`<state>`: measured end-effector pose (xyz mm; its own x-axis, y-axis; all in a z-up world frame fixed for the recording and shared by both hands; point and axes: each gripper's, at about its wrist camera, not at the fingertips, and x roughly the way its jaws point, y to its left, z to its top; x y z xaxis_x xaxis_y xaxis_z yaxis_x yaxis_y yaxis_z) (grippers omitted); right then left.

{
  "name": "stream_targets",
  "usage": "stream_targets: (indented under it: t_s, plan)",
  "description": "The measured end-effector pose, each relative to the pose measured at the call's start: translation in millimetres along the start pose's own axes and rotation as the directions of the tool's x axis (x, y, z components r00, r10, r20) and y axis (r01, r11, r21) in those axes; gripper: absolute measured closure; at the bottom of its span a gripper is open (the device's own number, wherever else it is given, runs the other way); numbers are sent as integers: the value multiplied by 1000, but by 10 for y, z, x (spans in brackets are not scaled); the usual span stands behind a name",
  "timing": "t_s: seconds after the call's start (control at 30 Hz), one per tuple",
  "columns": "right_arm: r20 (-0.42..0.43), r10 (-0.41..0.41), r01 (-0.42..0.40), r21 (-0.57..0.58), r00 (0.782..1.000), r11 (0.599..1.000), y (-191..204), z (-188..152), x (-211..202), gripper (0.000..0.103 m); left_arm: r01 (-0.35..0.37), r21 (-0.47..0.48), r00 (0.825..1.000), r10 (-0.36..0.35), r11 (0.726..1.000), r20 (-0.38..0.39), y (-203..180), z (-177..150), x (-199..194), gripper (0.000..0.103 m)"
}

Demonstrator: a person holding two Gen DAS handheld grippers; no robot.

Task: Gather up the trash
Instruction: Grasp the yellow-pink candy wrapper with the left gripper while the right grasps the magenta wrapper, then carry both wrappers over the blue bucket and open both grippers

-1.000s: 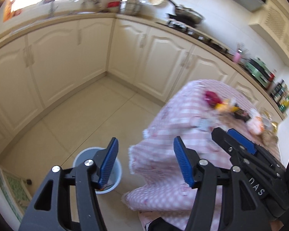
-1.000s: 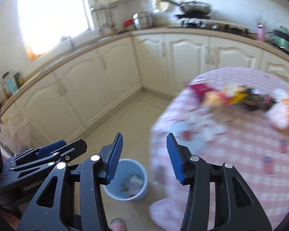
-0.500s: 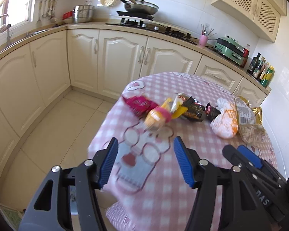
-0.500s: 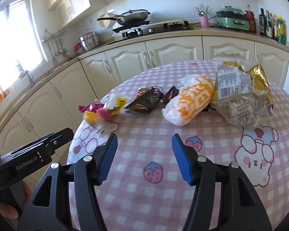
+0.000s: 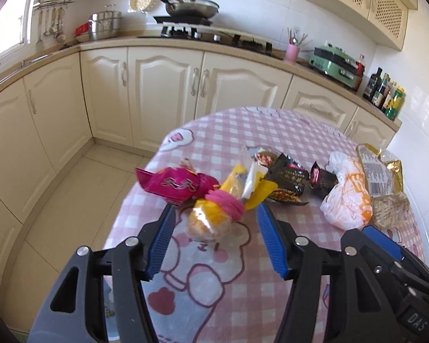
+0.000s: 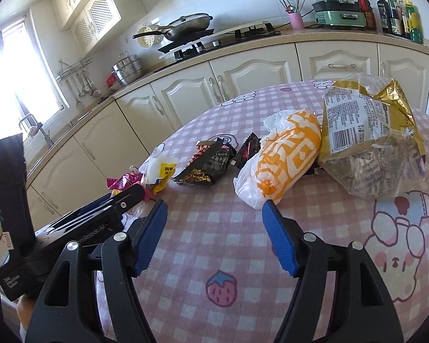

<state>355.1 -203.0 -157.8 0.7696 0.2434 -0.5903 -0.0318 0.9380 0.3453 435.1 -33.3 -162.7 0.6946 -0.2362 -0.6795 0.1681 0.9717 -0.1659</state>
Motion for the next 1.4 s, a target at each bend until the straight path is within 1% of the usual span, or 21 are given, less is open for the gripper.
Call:
stream_targets:
  t_s: [0.07, 0.1, 0.2, 0.3, 0.4, 0.47, 0.6, 0.67, 0.7, 0.8, 0.9, 1.0, 1.07, 1.13, 1.2, 1.23, 1.27, 1.3, 1.33, 1.4]
  plan:
    - [3, -3, 3, 0, 1000, 1000, -14, 6, -14, 36, 19, 0, 1000, -19, 1000, -22, -23, -10, 48, 75]
    - [5, -5, 5, 0, 1000, 1000, -15, 6, -15, 36, 31, -4, 999, -31, 1000, -30, -39, -22, 61, 77]
    - [13, -11, 11, -2, 1000, 1000, -11, 4, -51, 36, 48, 0, 999, -48, 999, -17, -82, -67, 4, 78]
    - [23, -13, 13, -5, 1000, 1000, 13, -4, -117, 36, 66, -1, 998, -66, 998, 13, -115, -134, -150, 78]
    - [33, -7, 7, -20, 999, 1000, 96, 7, -168, 36, 95, -38, 994, -93, 995, 51, -67, -183, -358, 78]
    - [33, 3, -2, -36, 999, 999, 177, 4, -183, 36, 90, -65, 993, -85, 994, 87, 16, -208, -523, 78]
    - [16, 27, -25, -86, 1000, 996, 424, 16, -114, 35, 52, -135, 988, -31, 990, 151, 319, -227, -840, 78]
    - [4, 36, -35, -113, 999, 993, 563, 29, -32, 33, 3, -160, 985, 25, 987, 171, 479, -229, -953, 78]
    - [-5, 41, -41, -128, 999, 991, 638, 34, 19, 32, -22, -174, 983, 53, 984, 175, 561, -233, -989, 78]
    - [-28, 51, -55, -174, 998, 983, 878, 48, 200, 23, -71, -226, 978, 112, 972, 175, 816, -238, -1036, 78]
    - [-59, 53, -64, -217, 997, 974, 1084, 75, 419, 23, -115, -255, 974, 159, 960, 159, 1041, -222, -1009, 78]
    - [-86, 23, -46, -266, 996, 963, 1279, 106, 673, 22, -140, -277, 972, 185, 951, 144, 1248, -193, -946, 78]
    - [-102, -21, -10, -294, 995, 956, 1371, 143, 857, 22, -153, -285, 971, 198, 946, 134, 1357, -171, -887, 78]
    - [-118, -47, 8, -310, 992, 951, 1431, 165, 1032, 22, -155, -287, 972, 198, 945, 129, 1444, -153, -842, 78]
    - [-140, -102, 51, -326, 985, 944, 1444, 166, 1195, 22, -146, -290, 975, 186, 946, 117, 1502, -130, -767, 78]
    - [-156, -104, 51, -310, 982, 949, 1412, 171, 1264, 23, -144, -290, 976, 184, 946, 114, 1528, -117, -741, 78]
    - [-173, -103, 48, -292, 980, 955, 1371, 178, 1307, 25, -143, -288, 977, 181, 947, 110, 1547, -115, -712, 78]
    - [-185, -100, 45, -278, 978, 959, 1338, 186, 1331, 42, -139, -286, 979, 175, 948, 106, 1553, -120, -692, 78]
    - [-188, -100, 47, -269, 977, 962, 1303, 186, 1327, 52, -133, -286, 980, 169, 949, 105, 1557, -137, -679, 78]
    - [-183, -96, 46, -263, 978, 964, 1254, 192, 1293, 54, -124, -287, 982, 158, 950, 100, 1560, -160, -658, 78]
